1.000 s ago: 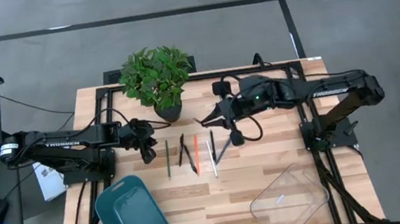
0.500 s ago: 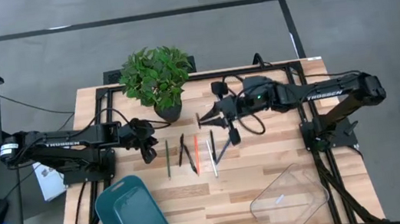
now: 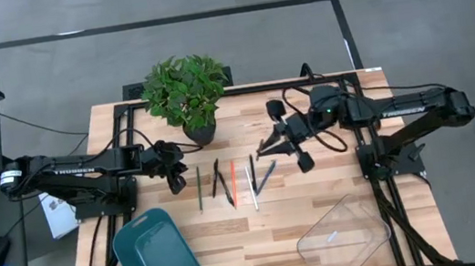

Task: Sort pens & pencils
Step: Put the black pencil into the transparent bin

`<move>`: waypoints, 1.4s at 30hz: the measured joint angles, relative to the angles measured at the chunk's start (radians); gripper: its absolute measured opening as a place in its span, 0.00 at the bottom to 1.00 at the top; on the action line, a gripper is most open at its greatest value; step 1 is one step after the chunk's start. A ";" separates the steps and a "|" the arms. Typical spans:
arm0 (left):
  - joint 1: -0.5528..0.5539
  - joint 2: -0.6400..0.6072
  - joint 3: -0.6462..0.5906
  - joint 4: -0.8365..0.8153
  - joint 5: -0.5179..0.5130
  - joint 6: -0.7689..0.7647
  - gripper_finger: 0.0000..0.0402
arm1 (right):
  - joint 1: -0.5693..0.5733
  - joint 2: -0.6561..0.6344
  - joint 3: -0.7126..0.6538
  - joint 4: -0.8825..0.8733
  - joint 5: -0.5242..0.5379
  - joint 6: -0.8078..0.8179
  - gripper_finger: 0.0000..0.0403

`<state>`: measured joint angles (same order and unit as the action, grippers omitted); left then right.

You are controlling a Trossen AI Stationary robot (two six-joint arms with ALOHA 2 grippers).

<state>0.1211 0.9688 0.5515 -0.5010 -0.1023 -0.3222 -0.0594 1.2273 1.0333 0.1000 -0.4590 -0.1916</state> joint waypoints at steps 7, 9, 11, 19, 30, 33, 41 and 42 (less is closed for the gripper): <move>0.000 0.000 0.000 0.028 -0.025 0.010 0.11 | 0.016 -0.132 -0.117 -0.040 0.000 -0.001 0.14; 0.000 0.000 0.000 0.040 -0.039 0.013 0.11 | 0.021 -0.175 -0.155 -0.043 0.003 0.007 0.14; 0.000 0.000 0.000 0.049 -0.043 0.014 0.11 | 0.027 -0.221 -0.192 -0.043 0.003 0.009 0.14; 0.000 0.000 0.000 0.051 -0.044 0.013 0.11 | 0.120 -0.389 -0.312 -0.064 0.003 0.039 0.14; 0.000 0.000 0.000 0.103 -0.039 0.013 0.11 | 0.308 -0.457 -0.411 -0.077 0.048 0.095 0.14; 0.000 0.000 0.000 0.112 -0.037 0.013 0.11 | 0.354 -0.458 -0.420 -0.089 0.049 0.114 0.14; 0.000 0.000 0.000 0.112 -0.037 -0.002 0.11 | 0.505 -0.457 -0.421 -0.100 0.049 0.150 0.14; 0.000 0.000 0.000 0.112 -0.037 -0.005 0.11 | 0.525 -0.457 -0.421 -0.100 0.049 0.160 0.14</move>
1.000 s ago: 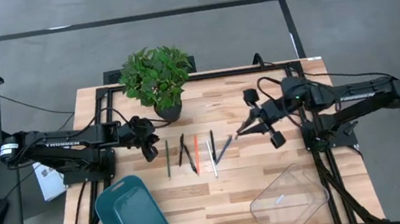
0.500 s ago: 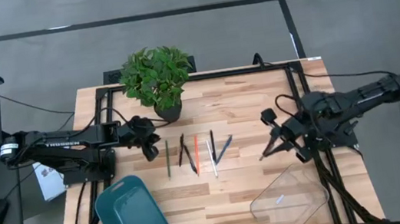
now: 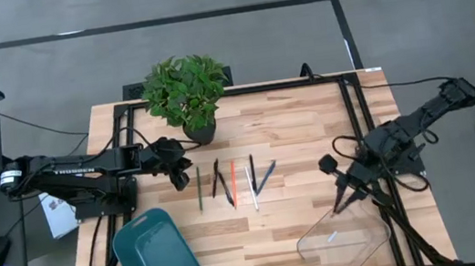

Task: Sort pens & pencils
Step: Put the black pencil into the transparent bin

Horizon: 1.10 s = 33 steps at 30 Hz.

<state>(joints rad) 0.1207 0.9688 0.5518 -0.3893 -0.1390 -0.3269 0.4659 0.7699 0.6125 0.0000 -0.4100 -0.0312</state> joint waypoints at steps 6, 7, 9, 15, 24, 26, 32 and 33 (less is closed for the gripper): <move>0.000 0.000 0.000 0.000 0.000 -0.028 0.11 | 0.106 0.000 0.000 -0.034 0.000 0.008 0.14; 0.000 0.000 0.000 0.000 0.000 -0.034 0.11 | 0.123 0.000 0.000 -0.035 0.000 0.014 0.14; 0.000 0.000 0.000 0.000 0.000 -0.035 0.11 | 0.152 0.000 0.000 -0.035 0.004 0.036 0.14; 0.000 0.000 0.000 0.006 0.000 -0.036 0.11 | 0.230 0.000 0.000 -0.075 0.137 0.057 0.14; 0.000 0.000 0.000 0.023 0.001 -0.036 0.11 | 0.268 0.002 0.000 -0.140 0.278 0.119 0.14; 0.000 0.000 0.000 0.023 0.000 -0.036 0.11 | 0.268 0.002 0.000 -0.177 0.296 0.152 0.14; 0.000 0.000 0.000 0.023 0.001 -0.034 0.11 | 0.286 0.026 0.000 -0.250 0.364 0.234 0.14; 0.000 0.000 0.000 0.023 0.001 -0.034 0.11 | 0.293 0.030 0.000 -0.255 0.363 0.243 0.14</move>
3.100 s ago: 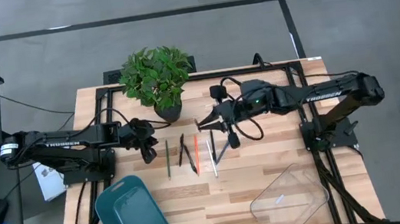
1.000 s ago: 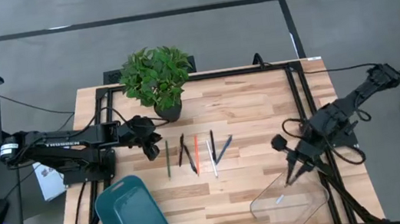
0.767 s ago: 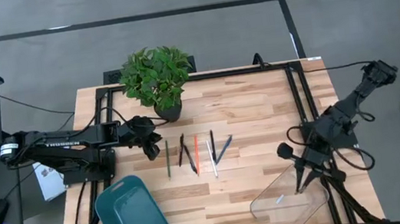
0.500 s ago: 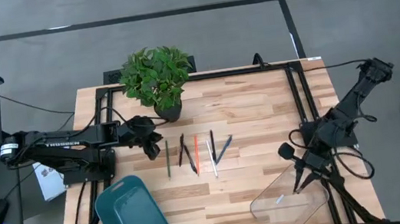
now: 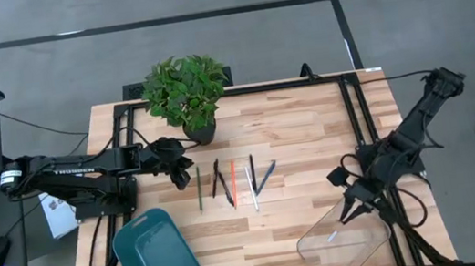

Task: Sort pens & pencils
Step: Put the black pencil into the transparent bin

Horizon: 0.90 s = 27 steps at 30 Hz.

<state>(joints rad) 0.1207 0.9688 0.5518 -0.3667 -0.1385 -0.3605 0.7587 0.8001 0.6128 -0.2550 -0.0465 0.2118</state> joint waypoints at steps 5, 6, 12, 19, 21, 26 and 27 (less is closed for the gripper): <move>0.000 0.000 0.000 0.005 0.000 0.000 0.11 | 0.040 0.001 0.000 -0.054 0.000 0.075 0.14; 0.000 0.000 0.000 0.010 0.000 0.000 0.11 | 0.046 -0.003 0.000 -0.080 0.000 0.099 0.14; 0.000 0.000 0.000 0.037 0.000 0.000 0.11 | 0.080 -0.017 0.000 -0.219 0.091 0.227 0.14; 0.000 0.000 0.000 0.045 -0.002 -0.001 0.11 | 0.111 -0.017 0.000 -0.314 0.101 0.393 0.14; 0.000 0.000 0.000 0.045 -0.006 -0.001 0.11 | 0.117 -0.016 0.000 -0.329 0.101 0.442 0.14; 0.000 0.000 0.000 0.045 -0.032 -0.001 0.11 | 0.134 -0.008 0.000 -0.306 0.101 0.456 0.14; 0.000 0.000 0.000 0.045 -0.038 -0.001 0.11 | 0.139 -0.008 0.000 -0.298 0.104 0.435 0.14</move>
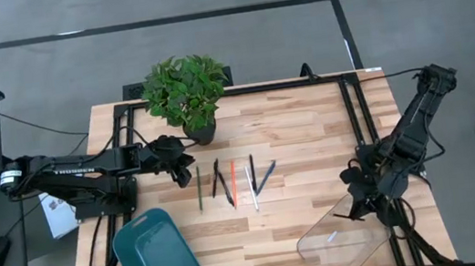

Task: Sort pens & pencils
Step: Put the black pencil into the transparent bin

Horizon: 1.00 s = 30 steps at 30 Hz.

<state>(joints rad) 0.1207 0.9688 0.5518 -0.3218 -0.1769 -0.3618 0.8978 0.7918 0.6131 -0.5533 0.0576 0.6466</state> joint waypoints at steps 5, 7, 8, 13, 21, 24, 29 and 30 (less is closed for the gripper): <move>0.000 0.000 0.000 0.000 -0.013 0.000 0.11 | 0.039 0.002 0.000 0.069 0.117 -0.193 0.14; 0.000 0.000 0.000 0.000 -0.013 0.000 0.11 | 0.059 0.015 0.000 0.084 0.158 -0.251 0.14; 0.000 0.000 0.000 -0.001 -0.012 0.000 0.11 | 0.068 0.022 0.000 0.083 0.174 -0.265 0.14; 0.000 0.000 0.000 -0.001 -0.004 0.000 0.11 | 0.095 0.079 0.000 0.083 0.238 -0.273 0.14; 0.000 0.000 0.000 -0.001 -0.004 0.000 0.11 | 0.104 0.218 0.000 0.083 0.272 -0.273 0.14; 0.000 0.000 0.000 -0.001 -0.004 0.000 0.11 | 0.104 0.261 0.000 0.083 0.285 -0.273 0.14; 0.000 0.000 0.000 -0.001 -0.004 -0.001 0.11 | 0.104 0.301 0.000 0.084 0.285 -0.228 0.14; 0.000 0.000 0.000 -0.001 -0.004 -0.001 0.11 | 0.104 0.307 0.000 0.085 0.285 -0.220 0.14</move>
<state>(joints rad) 0.1207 0.9688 0.5518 -0.3229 -0.1806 -0.3626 1.0019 1.0988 0.6132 -0.4685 0.3428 0.4270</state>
